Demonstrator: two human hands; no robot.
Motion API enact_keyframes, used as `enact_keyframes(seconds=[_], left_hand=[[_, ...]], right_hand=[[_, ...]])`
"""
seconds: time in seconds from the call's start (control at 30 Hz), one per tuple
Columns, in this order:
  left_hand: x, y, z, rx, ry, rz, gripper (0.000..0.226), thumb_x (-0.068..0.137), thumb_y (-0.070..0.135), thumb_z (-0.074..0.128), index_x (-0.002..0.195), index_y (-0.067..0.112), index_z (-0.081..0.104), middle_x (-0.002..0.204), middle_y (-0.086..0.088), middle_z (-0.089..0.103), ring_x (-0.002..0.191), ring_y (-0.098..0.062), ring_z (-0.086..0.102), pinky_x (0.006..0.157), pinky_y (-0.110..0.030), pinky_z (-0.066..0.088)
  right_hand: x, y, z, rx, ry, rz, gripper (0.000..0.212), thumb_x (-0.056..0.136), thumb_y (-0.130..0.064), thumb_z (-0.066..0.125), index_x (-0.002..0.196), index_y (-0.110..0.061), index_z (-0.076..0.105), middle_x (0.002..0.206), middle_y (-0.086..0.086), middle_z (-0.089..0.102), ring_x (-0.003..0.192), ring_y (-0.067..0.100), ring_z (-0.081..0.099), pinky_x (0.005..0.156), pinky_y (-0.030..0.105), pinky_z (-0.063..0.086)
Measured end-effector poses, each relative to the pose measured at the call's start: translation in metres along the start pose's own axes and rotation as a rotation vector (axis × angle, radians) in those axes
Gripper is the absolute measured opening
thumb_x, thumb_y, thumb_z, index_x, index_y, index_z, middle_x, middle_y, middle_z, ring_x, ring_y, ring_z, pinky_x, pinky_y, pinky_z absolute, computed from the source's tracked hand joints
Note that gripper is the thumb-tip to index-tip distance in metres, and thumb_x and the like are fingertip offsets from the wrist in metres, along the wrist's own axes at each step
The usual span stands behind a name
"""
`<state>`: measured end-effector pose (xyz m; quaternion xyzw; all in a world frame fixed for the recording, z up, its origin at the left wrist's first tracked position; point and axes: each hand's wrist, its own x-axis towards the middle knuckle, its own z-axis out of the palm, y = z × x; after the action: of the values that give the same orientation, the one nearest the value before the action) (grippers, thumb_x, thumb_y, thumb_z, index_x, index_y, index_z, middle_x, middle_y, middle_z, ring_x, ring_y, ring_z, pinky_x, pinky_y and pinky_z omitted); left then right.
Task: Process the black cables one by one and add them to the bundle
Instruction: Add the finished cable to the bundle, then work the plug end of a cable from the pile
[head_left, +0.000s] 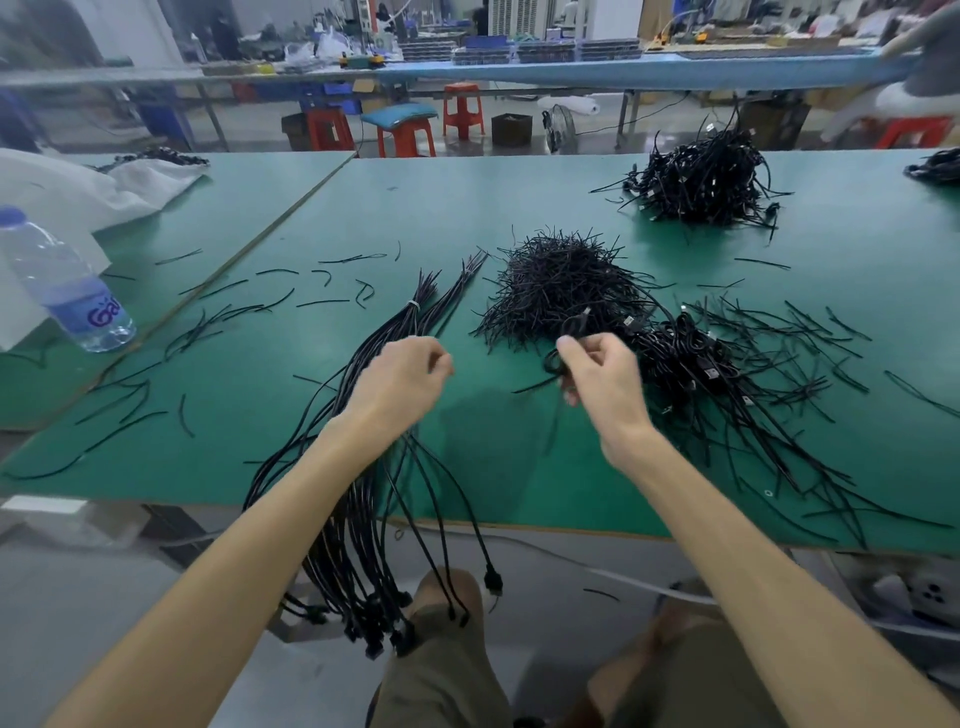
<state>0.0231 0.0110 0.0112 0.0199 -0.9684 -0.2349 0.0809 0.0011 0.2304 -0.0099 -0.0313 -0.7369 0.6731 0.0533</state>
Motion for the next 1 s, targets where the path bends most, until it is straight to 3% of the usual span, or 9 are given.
enact_keyframes(seconds=[0.07,0.17,0.3,0.4,0.53,0.67,0.77,0.9,1.0], left_hand=[[0.001,-0.011,-0.001,0.297,0.067,-0.105,0.027,0.107,0.028,0.045,0.111,0.007,0.061,0.109,-0.011,0.064,0.085,-0.026,0.059,0.071,-0.04,0.046],[0.001,-0.021,-0.001,0.537,-0.074,-0.245,0.034,0.107,0.029,0.046,0.124,0.0,0.049,0.122,-0.019,0.058,0.105,-0.034,0.06,0.073,-0.038,0.037],[-0.001,-0.027,0.005,0.639,-0.197,-0.249,0.03,0.106,0.025,0.05,0.124,0.002,0.043,0.115,-0.015,0.066,0.092,-0.031,0.061,0.065,-0.035,0.037],[0.001,-0.026,0.005,0.616,-0.195,-0.239,0.024,0.104,0.014,0.053,0.122,0.001,0.045,0.12,-0.017,0.064,0.107,-0.035,0.063,0.073,-0.039,0.038],[0.004,-0.025,-0.001,0.525,-0.181,-0.228,0.013,0.101,0.007,0.056,0.101,0.005,0.043,0.113,-0.018,0.062,0.09,-0.032,0.056,0.072,-0.04,0.038],[0.003,-0.025,-0.005,0.454,-0.05,-0.223,0.018,0.102,0.008,0.053,0.087,0.008,0.042,0.095,-0.012,0.052,0.063,-0.021,0.041,0.066,-0.04,0.036],[0.005,-0.018,-0.011,0.279,0.039,-0.162,0.01,0.102,0.016,0.053,0.096,0.008,0.054,0.095,-0.009,0.057,0.071,-0.026,0.055,0.067,-0.041,0.044],[0.003,0.009,-0.011,-0.299,-0.166,-0.098,0.01,0.101,0.022,0.061,0.101,0.012,0.061,0.077,-0.004,0.068,0.056,-0.012,0.061,0.057,-0.024,0.048],[-0.004,0.03,-0.009,-0.571,-0.332,-0.005,0.01,0.1,0.016,0.065,0.102,0.006,0.063,0.074,-0.006,0.065,0.053,-0.018,0.056,0.051,-0.025,0.047]], right_hand=[[0.014,-0.015,-0.022,-0.101,0.042,-0.034,0.014,0.095,-0.029,0.066,0.093,-0.018,0.059,0.091,0.006,0.068,0.073,0.017,0.061,0.068,0.036,0.051],[0.034,-0.03,-0.051,-0.426,0.111,-0.146,0.015,0.095,-0.028,0.067,0.091,-0.015,0.06,0.093,0.002,0.066,0.084,0.019,0.063,0.073,0.03,0.048],[0.054,-0.025,-0.076,-0.791,0.213,-0.164,0.025,0.1,-0.024,0.062,0.111,-0.001,0.06,0.112,0.017,0.059,0.095,0.029,0.057,0.082,0.038,0.046],[0.054,-0.012,-0.085,-0.887,0.226,-0.12,0.026,0.102,-0.022,0.057,0.118,-0.001,0.056,0.12,0.02,0.056,0.103,0.034,0.056,0.085,0.041,0.046],[0.048,-0.003,-0.084,-0.928,0.261,-0.151,0.033,0.105,-0.029,0.051,0.128,-0.005,0.049,0.126,0.02,0.051,0.11,0.036,0.052,0.084,0.044,0.046],[0.044,-0.003,-0.08,-1.038,0.331,-0.246,0.036,0.104,-0.032,0.054,0.124,-0.002,0.05,0.127,0.022,0.046,0.116,0.038,0.044,0.098,0.046,0.04],[0.036,-0.008,-0.068,-1.053,0.345,-0.395,0.034,0.1,-0.026,0.06,0.126,-0.006,0.053,0.127,0.018,0.045,0.121,0.035,0.04,0.104,0.046,0.032],[0.013,-0.016,-0.033,-0.918,0.054,-0.571,0.044,0.094,-0.014,0.065,0.137,-0.015,0.054,0.131,0.009,0.051,0.122,0.026,0.043,0.106,0.039,0.035],[-0.007,-0.011,-0.001,-0.855,-0.25,-0.679,0.058,0.09,-0.008,0.069,0.144,-0.013,0.05,0.139,0.006,0.052,0.125,0.026,0.043,0.111,0.041,0.036]])
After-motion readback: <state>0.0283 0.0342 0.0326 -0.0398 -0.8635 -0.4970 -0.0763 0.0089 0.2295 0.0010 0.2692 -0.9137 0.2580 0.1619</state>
